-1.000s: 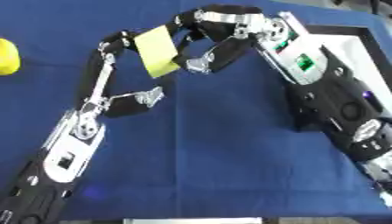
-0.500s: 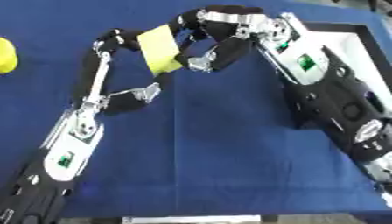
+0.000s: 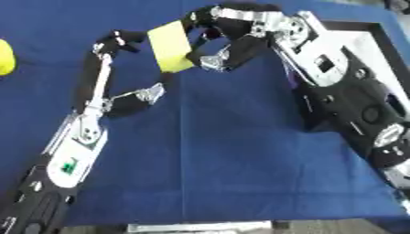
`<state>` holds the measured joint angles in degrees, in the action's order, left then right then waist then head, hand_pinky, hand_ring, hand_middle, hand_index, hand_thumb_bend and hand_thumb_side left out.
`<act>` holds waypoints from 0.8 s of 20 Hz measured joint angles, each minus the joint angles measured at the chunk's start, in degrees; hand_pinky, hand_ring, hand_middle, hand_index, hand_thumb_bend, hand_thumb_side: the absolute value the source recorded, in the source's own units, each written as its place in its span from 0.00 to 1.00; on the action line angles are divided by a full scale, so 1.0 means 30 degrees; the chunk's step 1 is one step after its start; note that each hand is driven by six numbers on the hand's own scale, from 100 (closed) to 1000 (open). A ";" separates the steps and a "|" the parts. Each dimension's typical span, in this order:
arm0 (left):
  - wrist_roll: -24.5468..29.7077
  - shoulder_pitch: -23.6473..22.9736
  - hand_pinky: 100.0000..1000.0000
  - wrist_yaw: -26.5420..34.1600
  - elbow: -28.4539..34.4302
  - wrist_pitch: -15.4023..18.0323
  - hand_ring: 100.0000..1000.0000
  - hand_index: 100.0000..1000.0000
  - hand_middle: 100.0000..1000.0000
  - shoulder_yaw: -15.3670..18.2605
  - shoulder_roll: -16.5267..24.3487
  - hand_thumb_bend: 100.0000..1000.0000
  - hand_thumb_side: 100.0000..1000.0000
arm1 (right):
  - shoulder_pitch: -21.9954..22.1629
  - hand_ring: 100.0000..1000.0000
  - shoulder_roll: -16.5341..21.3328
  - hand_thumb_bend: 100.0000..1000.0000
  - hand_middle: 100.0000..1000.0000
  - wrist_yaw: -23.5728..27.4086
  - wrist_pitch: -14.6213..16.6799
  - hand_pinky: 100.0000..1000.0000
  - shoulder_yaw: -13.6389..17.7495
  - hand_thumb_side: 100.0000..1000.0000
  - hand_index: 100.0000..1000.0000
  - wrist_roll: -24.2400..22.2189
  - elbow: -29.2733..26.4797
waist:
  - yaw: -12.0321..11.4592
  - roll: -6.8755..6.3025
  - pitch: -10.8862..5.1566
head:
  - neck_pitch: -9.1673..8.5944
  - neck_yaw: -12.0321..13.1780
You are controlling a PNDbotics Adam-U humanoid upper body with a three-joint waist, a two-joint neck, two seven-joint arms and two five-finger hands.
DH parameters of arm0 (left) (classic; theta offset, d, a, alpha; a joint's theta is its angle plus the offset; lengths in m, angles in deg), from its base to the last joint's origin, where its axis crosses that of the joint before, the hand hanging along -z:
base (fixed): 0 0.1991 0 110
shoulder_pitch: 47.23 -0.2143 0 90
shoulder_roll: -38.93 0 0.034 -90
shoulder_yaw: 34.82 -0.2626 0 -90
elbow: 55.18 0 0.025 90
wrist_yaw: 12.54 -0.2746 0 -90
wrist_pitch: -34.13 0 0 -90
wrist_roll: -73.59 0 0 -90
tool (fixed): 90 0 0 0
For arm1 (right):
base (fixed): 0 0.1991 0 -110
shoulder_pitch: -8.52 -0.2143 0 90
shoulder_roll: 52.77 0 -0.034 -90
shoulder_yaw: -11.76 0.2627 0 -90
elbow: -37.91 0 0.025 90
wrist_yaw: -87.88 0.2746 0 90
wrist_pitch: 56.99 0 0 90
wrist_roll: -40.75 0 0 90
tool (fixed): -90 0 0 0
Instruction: Pick up the objects with one hand, pass them to the other hand, and then place them into the box on the other side of the table.
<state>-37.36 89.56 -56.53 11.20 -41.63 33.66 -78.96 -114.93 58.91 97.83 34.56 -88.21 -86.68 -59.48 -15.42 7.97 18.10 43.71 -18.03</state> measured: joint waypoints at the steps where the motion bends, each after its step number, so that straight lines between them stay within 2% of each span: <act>1: -0.0010 -0.0030 0.77 -0.0085 -0.0001 -0.0003 0.59 0.77 0.63 0.0016 0.0060 0.48 0.43 | 0.0139 1.00 0.0069 0.00 0.53 0.0124 0.0019 0.75 0.0103 0.11 0.70 0.0126 -0.0030 | 0.0089 -0.0034 -0.0009 | 0.0000 0.0003; 16: 0.0131 -0.0957 0.77 -0.0383 0.0320 -0.0461 0.60 0.77 0.63 0.0173 0.1196 0.49 0.40 | 0.1769 1.00 0.1684 0.00 0.54 0.2421 0.0167 0.76 0.1499 0.14 0.71 0.1706 -0.0853 | 0.0761 -0.0793 -0.0681 | 0.0072 -0.0096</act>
<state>-36.96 86.69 -57.68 12.16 -43.01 34.17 -75.37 -109.62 63.96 105.09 35.06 -83.71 -81.56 -62.04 -13.14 5.59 16.06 43.93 -18.32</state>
